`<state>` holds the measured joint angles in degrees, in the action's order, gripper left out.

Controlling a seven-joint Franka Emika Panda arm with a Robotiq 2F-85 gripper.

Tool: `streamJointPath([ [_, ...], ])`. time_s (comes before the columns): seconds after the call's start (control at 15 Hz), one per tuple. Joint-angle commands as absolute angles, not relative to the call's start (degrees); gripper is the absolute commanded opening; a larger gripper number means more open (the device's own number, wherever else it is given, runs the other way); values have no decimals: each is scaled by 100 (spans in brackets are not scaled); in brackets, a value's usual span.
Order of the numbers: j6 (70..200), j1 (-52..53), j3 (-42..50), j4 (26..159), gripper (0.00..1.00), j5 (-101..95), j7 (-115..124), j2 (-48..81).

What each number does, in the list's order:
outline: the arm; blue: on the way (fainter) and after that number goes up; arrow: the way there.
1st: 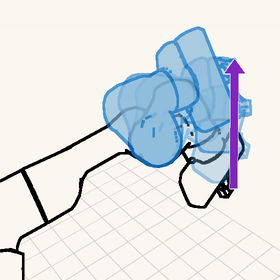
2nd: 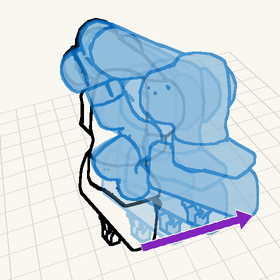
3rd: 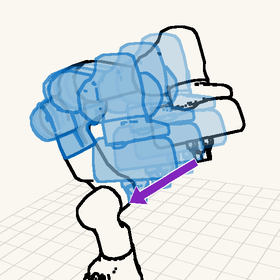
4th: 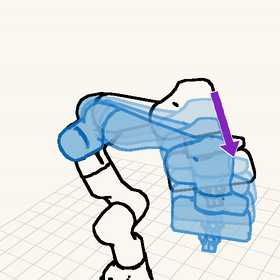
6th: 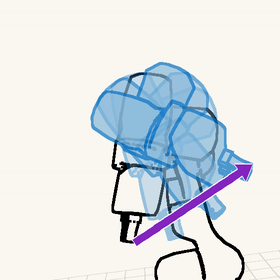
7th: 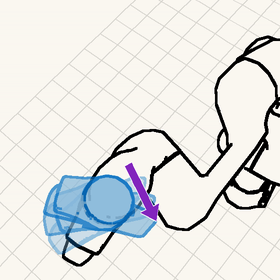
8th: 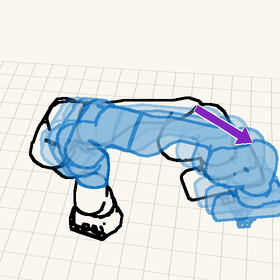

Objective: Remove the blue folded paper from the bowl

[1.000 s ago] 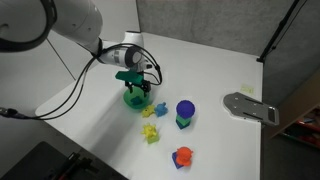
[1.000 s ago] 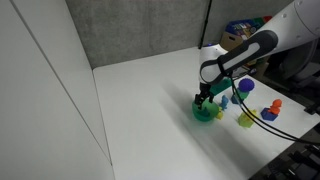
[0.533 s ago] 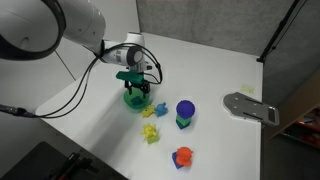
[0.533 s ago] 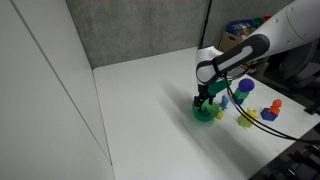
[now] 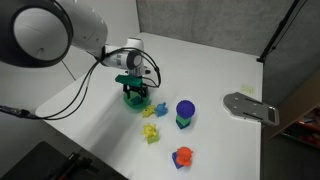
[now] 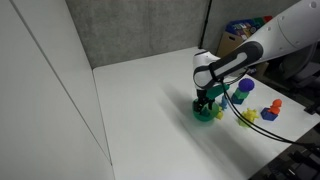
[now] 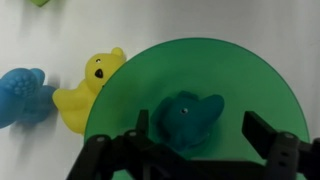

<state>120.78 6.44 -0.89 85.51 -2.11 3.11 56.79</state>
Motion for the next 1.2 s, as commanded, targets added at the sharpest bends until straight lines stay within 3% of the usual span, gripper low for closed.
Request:
streamJointPath([
  [0.0, 11822, 690, -82, 8204, 66, -303, 270, 5831],
  [0.47, 11590, 672, -147, 8201, 11, -221, 259, 5468],
  [1.13, 10907, 757, -252, 8160, 6, -243, 287, 4697],
])
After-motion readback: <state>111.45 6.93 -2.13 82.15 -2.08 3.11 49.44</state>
